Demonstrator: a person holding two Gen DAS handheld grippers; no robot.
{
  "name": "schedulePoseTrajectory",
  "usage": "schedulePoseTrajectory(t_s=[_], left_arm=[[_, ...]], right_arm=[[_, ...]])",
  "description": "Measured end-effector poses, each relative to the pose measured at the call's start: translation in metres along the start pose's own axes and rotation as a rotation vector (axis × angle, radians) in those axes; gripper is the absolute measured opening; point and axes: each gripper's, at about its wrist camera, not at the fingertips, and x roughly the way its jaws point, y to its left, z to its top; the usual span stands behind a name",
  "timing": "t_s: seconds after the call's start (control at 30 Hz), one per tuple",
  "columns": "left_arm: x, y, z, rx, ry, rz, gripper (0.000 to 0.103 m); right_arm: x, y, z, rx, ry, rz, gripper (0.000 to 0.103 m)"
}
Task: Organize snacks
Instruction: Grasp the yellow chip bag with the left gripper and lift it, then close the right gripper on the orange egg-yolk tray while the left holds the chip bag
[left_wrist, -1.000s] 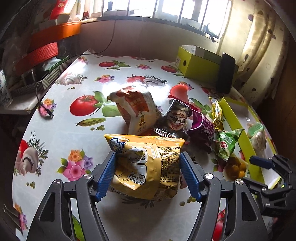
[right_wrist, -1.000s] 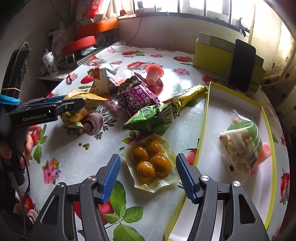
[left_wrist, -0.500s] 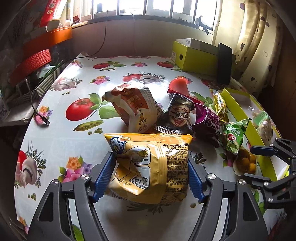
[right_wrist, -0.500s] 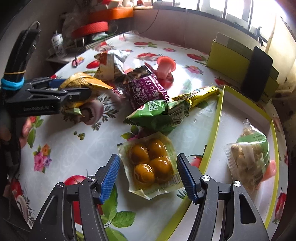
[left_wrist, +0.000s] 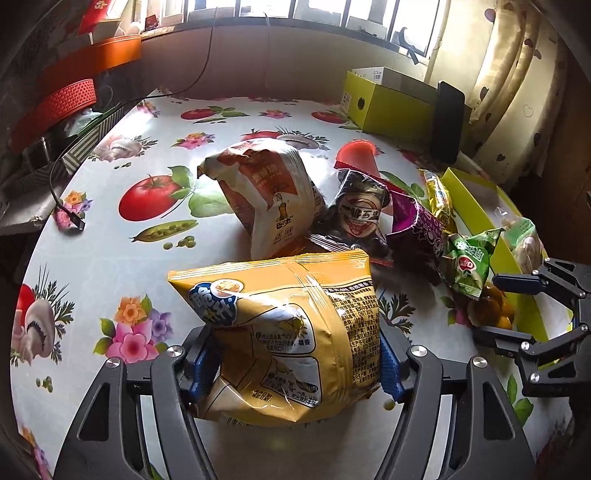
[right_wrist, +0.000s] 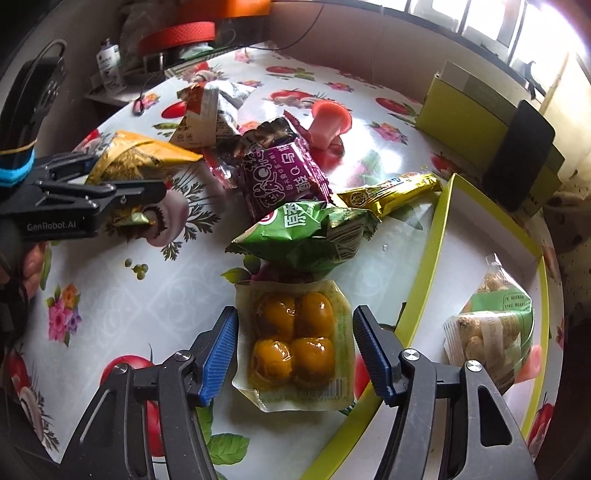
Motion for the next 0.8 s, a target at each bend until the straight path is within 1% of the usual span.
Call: schedulePoseTrajectory(t_s=[0.13,0.3,0.43,0.53,0.6,0.7,0.77,0.8], left_arm=[[-0.003,-0.003,-0.004,0.003,0.001,-0.025,0.069],[-0.007,-0.005,-0.009,0.001,0.003,-0.042,0.069],[-0.009,-0.005,-0.011,-0.003,0.003,-0.048,0.069],[-0.009,-0.004,-0.012,-0.006,0.004,-0.05,0.069],[-0.009,-0.004,-0.012,-0.005,0.003,-0.05,0.069],[-0.009,-0.004,-0.012,-0.004,0.004,-0.051,0.069],[-0.009,-0.005,-0.012,-0.002,0.004,-0.054,0.069],[-0.009,-0.006,-0.013,0.0,0.004,-0.057,0.069]], right_arm=[[-0.004,0.003,-0.004,0.037,-0.018,0.045,0.059],[-0.006,0.008,-0.008,0.064,-0.016,0.088,0.061],[-0.004,0.013,-0.011,0.031,0.012,0.079,0.064],[-0.001,0.018,-0.011,-0.01,0.048,0.073,0.068],[0.0,0.018,-0.01,0.001,0.061,0.069,0.069],[0.0,0.017,-0.01,0.02,0.061,0.061,0.069],[-0.002,0.018,-0.01,0.038,0.046,0.054,0.062],[-0.002,0.018,-0.011,0.045,0.043,0.049,0.062]])
